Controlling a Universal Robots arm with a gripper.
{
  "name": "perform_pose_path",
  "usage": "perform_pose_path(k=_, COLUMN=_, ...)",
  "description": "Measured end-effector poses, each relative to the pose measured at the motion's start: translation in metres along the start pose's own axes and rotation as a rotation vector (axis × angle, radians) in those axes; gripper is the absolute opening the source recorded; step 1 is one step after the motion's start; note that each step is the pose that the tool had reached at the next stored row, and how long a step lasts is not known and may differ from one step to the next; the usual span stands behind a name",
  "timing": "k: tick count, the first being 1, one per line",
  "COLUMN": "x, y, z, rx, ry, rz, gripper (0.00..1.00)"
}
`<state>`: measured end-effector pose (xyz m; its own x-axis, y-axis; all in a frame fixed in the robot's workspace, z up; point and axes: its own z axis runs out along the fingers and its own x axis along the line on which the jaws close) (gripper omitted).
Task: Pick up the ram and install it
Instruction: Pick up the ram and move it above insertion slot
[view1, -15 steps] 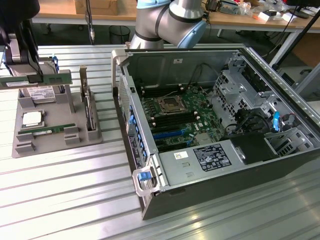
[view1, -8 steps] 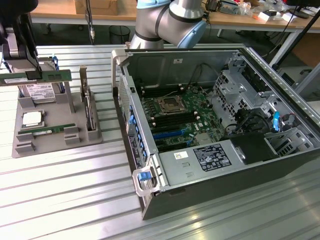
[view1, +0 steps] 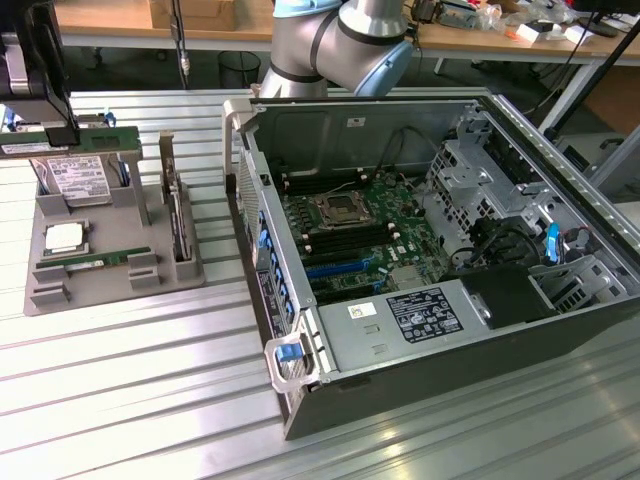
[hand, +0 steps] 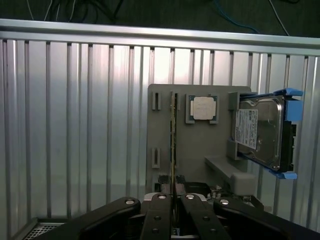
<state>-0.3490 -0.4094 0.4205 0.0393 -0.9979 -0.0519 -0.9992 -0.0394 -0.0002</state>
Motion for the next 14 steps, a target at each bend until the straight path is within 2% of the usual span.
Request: perform_pose_path(k=14, x=-0.001, y=0.0, z=-0.0148, rx=0.0001, ry=-0.0018, rz=0.0, gripper=0.13)
